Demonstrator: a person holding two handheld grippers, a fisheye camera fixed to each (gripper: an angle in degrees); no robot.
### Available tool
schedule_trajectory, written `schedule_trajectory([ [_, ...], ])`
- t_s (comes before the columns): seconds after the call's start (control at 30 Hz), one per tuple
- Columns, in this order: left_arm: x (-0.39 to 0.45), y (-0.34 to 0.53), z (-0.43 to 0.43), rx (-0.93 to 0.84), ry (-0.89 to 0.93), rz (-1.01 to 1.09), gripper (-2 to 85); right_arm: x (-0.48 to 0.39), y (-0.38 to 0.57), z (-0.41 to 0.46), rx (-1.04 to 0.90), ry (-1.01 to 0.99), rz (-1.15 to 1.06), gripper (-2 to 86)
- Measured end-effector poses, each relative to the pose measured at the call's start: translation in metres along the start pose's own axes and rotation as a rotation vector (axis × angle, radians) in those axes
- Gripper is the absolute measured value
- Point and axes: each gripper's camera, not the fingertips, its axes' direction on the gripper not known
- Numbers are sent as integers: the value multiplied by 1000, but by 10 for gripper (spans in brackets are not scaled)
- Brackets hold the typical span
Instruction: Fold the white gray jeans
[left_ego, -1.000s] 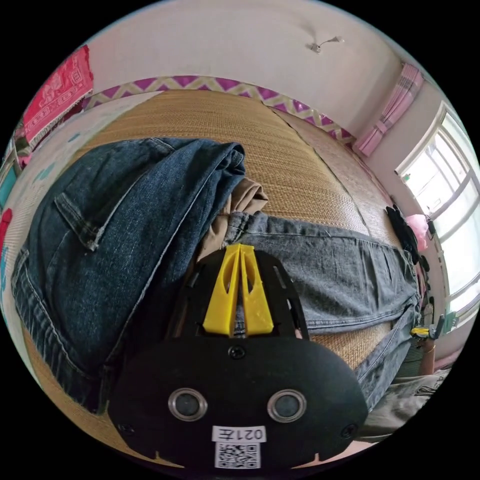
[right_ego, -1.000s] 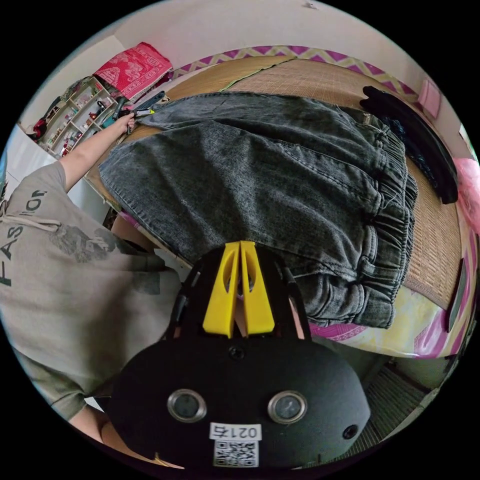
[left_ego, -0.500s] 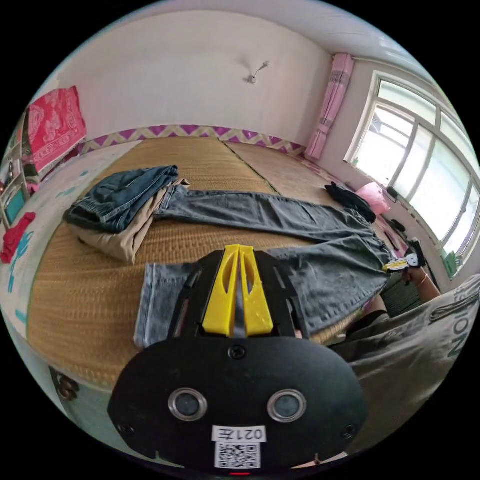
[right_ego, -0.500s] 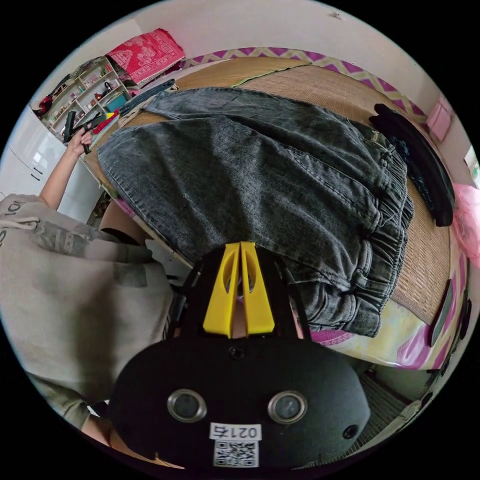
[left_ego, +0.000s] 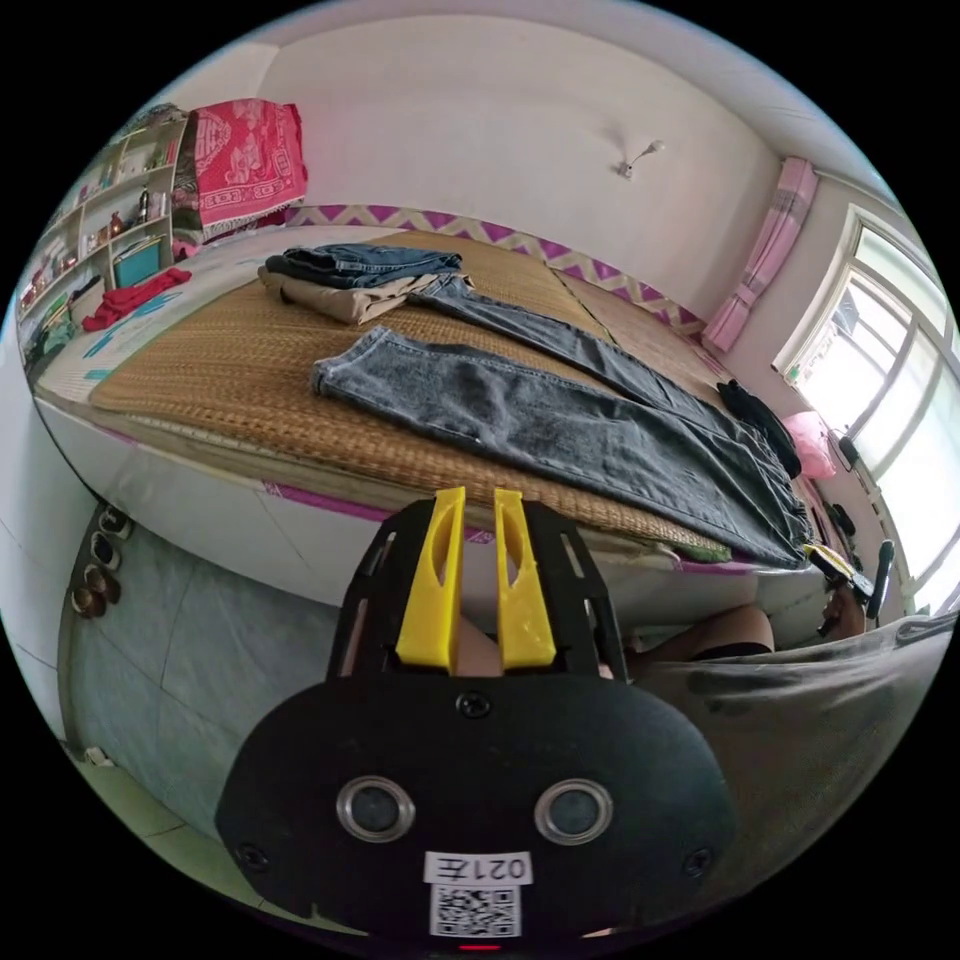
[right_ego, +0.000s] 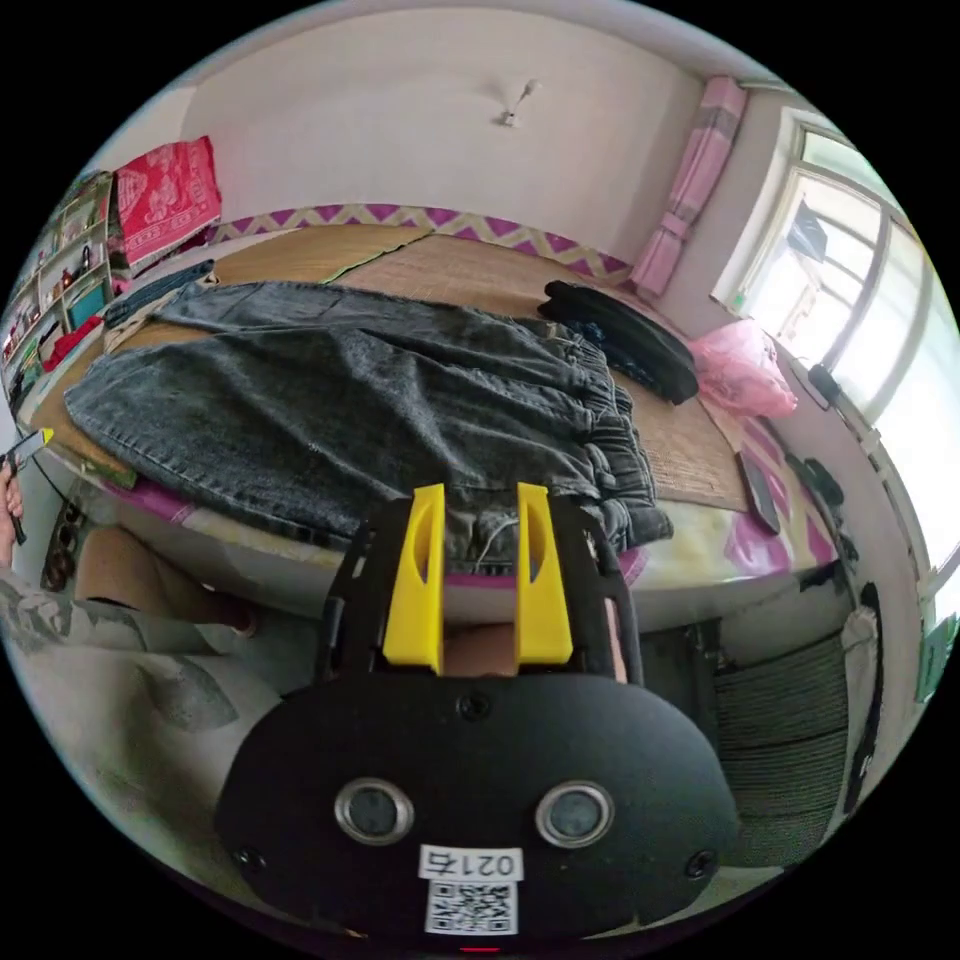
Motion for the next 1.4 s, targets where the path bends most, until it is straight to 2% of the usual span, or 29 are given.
schedule_trajectory([
  [0.17, 3, 10, 6, -30, 13, -9, 77, 71, 7, -26, 3, -79, 257, 109],
  [0.37, 1, 4, 17, 1, 60, -75, 75, 117, -3, -52, 36, -173, 441, 102],
  [0.6, -21, -18, 20, 33, 52, -153, 63, 142, -51, -59, 36, -200, 485, 93],
  [0.73, -58, -34, 29, 44, 153, -271, 61, 147, -84, -63, 33, -189, 457, 88],
  [1.0, -131, -70, 44, 27, 208, -425, 52, 141, -128, -69, 29, -213, 437, 85],
  [1.1, -151, -85, 53, -17, 211, -430, 39, 124, -139, -77, 56, -215, 329, 76],
  [1.17, -160, -96, 57, -53, 224, -411, 30, 85, -148, -98, 146, -165, 39, 60],
  [1.2, -161, -98, 58, -64, 224, -399, 29, 74, -148, -102, 163, -123, -39, 58],
  [1.27, -166, -106, 60, -87, 230, -365, 24, 41, -139, -102, 206, 34, -317, 56],
  [1.33, -169, -110, 61, -98, 226, -339, 22, 39, -133, -92, 184, 90, -452, 58],
  [1.4, -173, -111, 61, -99, 237, -349, 22, 55, -133, -83, 145, 81, -493, 58],
])
